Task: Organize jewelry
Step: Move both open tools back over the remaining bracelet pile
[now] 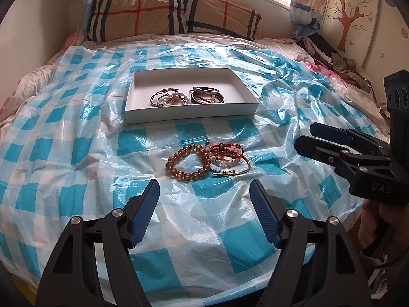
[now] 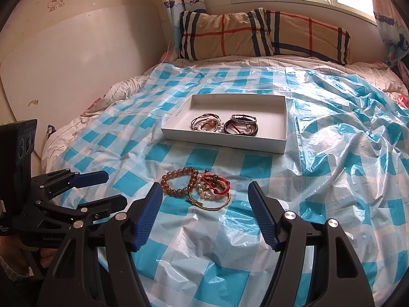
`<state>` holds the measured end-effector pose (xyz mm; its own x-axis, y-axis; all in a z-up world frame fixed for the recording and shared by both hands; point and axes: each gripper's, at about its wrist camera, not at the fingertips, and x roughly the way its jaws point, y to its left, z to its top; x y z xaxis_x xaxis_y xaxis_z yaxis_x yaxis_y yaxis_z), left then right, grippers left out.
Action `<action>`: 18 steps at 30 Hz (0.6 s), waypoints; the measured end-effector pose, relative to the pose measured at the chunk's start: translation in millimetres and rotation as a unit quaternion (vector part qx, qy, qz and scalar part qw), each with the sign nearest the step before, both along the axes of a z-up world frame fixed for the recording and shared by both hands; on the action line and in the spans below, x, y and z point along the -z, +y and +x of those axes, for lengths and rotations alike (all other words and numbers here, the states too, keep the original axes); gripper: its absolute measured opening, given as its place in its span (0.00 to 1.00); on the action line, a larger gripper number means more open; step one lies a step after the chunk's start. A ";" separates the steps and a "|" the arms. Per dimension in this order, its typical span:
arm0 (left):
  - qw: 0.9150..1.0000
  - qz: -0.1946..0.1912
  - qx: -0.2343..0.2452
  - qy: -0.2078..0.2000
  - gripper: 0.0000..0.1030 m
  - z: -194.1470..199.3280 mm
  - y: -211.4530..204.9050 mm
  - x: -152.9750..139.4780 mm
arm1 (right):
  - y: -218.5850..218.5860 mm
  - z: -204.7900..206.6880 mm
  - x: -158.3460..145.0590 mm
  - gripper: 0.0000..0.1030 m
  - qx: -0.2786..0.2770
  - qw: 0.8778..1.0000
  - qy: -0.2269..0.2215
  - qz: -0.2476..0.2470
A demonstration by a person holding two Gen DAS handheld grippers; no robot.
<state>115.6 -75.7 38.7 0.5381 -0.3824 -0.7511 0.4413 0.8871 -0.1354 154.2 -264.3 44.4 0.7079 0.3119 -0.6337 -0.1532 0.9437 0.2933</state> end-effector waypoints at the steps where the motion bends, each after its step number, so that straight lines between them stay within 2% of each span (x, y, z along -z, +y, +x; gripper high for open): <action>1: 1.000 0.001 -0.001 0.002 0.67 1.5 0.9 2.4 | 0.5 2.0 2.1 0.65 0.000 1.000 0.002 -0.001; 10: 1.000 0.005 -0.013 0.020 0.67 14.0 8.2 20.0 | 1.8 18.4 19.1 0.65 -0.004 1.000 0.016 -0.005; 18: 1.000 0.009 -0.008 0.023 0.67 14.3 3.7 24.5 | 8.9 50.4 35.9 0.65 -0.017 0.999 0.029 -0.010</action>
<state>129.9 -72.0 14.2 0.5082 -0.3603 -0.7822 0.4207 0.8964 -0.1396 204.6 -255.4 8.4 0.6585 0.3223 -0.6801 -0.1683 0.9439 0.2843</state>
